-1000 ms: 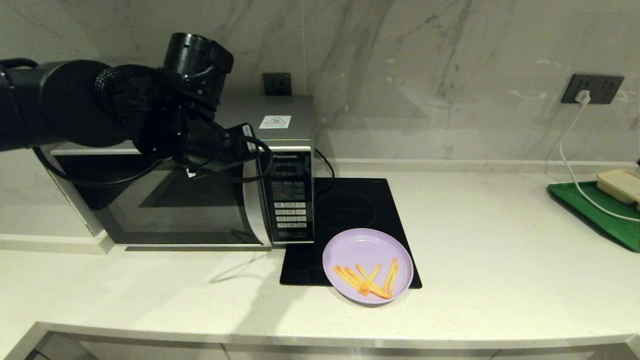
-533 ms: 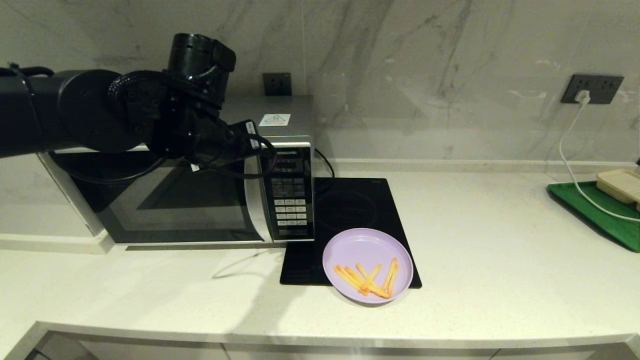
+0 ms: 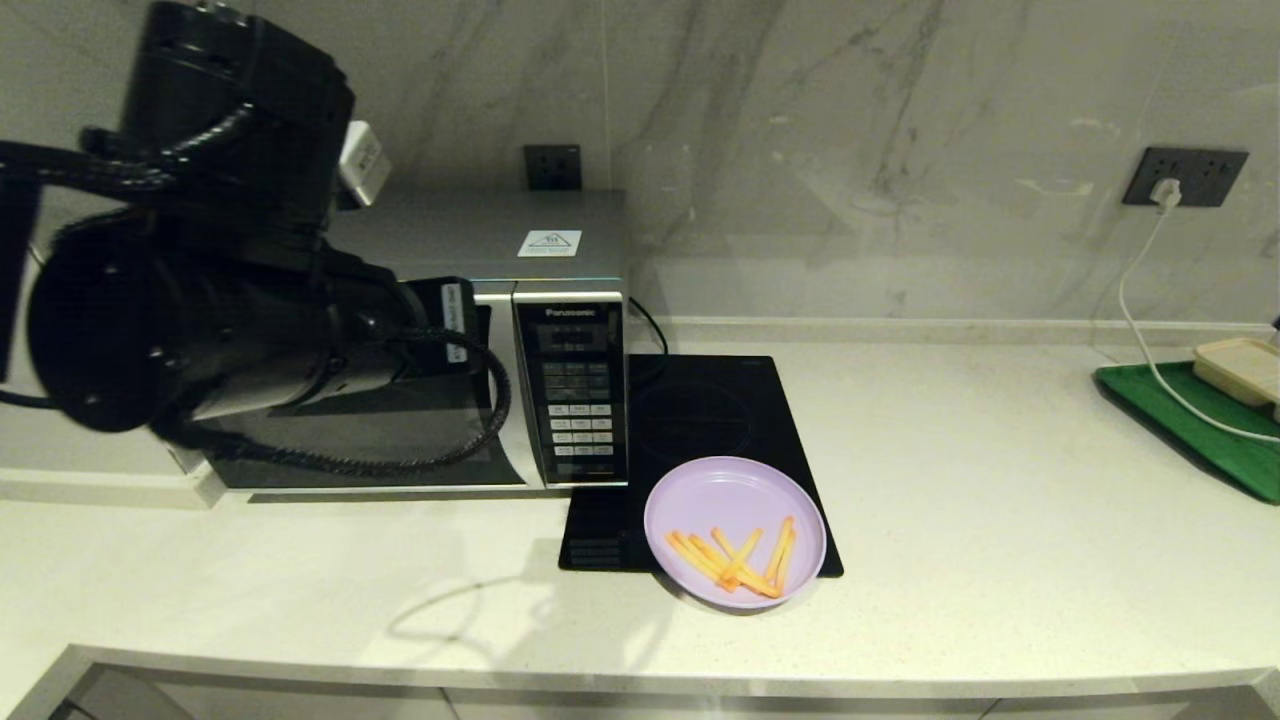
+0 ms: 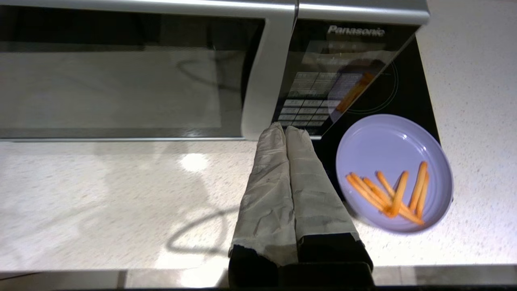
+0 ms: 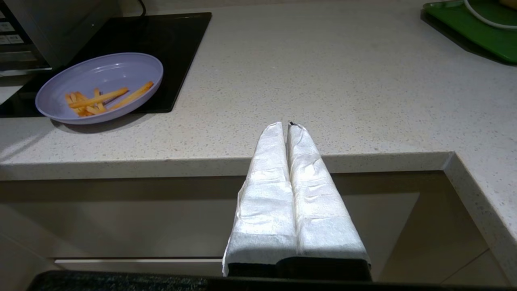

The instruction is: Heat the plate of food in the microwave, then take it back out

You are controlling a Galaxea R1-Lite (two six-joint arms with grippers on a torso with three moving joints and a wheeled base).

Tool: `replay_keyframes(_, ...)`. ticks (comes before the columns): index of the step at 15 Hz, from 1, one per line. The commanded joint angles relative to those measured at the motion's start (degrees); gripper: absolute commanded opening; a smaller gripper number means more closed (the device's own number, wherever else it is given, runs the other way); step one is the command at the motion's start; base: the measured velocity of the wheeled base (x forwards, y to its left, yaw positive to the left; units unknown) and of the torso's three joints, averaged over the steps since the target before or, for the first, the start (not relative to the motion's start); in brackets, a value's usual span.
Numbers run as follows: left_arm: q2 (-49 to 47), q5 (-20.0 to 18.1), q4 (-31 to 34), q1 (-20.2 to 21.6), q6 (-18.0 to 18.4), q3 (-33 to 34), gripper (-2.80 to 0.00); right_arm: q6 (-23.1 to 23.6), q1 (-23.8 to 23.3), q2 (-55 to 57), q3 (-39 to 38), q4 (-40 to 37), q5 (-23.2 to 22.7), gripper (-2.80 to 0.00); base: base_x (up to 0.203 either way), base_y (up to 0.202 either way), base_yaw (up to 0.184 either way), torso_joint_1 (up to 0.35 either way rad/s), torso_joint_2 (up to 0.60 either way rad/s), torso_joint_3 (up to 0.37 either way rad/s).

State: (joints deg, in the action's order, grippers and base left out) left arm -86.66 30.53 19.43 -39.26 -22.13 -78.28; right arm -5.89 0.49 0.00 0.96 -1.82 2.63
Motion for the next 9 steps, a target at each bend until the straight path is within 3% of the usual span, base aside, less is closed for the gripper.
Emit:
replay_keyframes(1, 9.00, 2.50, 0.33, -2.07, 0.36, 4.72, -2.80, 0.00, 0.04, 0.00, 0.00, -0.03, 0.01, -2.80, 0.000, 0.000, 0.000, 0.000, 0.00, 0.000)
replay_keyframes(4, 17.83, 3.90, -0.06, -1.24, 3.93, 9.31, -2.80, 0.00, 0.04, 0.00, 0.00, -0.03, 0.01, -2.80, 0.000, 0.000, 0.000, 0.000, 0.00, 0.000)
replay_keyframes(6, 24.73, 4.42, -0.25, 0.90, 11.20, 11.58, -2.80, 0.00, 0.04, 0.00, 0.00, -0.03, 0.01, -2.80, 0.000, 0.000, 0.000, 0.000, 0.00, 0.000)
replay_keyframes(7, 27.41, 4.59, -0.69, 3.57, 16.01, 11.80, -2.80, 0.00, 0.04, 0.00, 0.00, 0.06, 0.01, -2.80, 0.000, 0.000, 0.000, 0.000, 0.00, 0.000)
replay_keyframes(9, 29.39, 5.92, -3.84, 10.51, 20.86, 11.58, -2.80, 0.00, 0.04, 0.00, 0.00, -0.03, 0.01, -2.80, 0.000, 0.000, 0.000, 0.000, 0.00, 0.000)
